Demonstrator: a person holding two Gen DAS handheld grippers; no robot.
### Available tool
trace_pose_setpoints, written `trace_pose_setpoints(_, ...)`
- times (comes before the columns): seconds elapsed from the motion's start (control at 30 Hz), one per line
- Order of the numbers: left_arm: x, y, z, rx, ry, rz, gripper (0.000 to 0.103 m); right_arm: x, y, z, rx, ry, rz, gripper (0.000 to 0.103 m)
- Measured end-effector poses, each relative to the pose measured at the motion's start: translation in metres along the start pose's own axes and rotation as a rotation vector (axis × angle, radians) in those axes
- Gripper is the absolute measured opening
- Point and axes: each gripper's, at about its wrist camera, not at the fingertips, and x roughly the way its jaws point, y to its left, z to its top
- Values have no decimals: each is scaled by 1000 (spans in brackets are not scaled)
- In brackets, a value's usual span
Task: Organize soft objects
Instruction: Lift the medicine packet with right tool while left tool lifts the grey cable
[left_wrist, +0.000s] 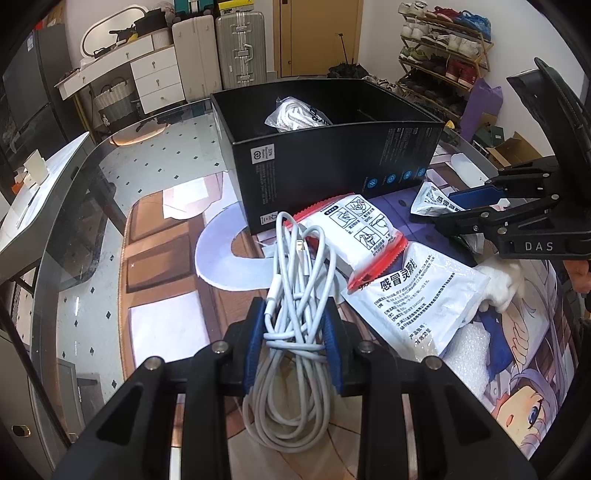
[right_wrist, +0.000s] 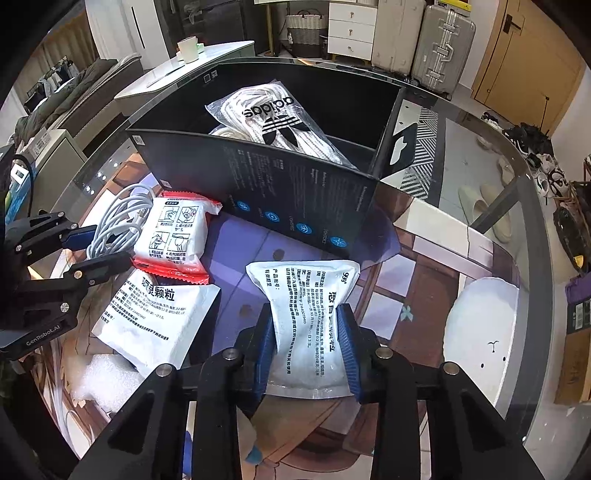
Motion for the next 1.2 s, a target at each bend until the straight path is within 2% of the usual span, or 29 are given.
trace_pose_setpoints(0.23,-1,5,0,-32,13,-18,28,-5,-10,1,29,-5,14,27)
trace_pose_setpoints(0.43,-2,9,1,-45,23,-18,28,-11,-12,0,42,-7,22,27)
trace_pose_setpoints(1.2,-29,13,5,-48,-34,-43,27,-36,0,-1,11,-56,71,27)
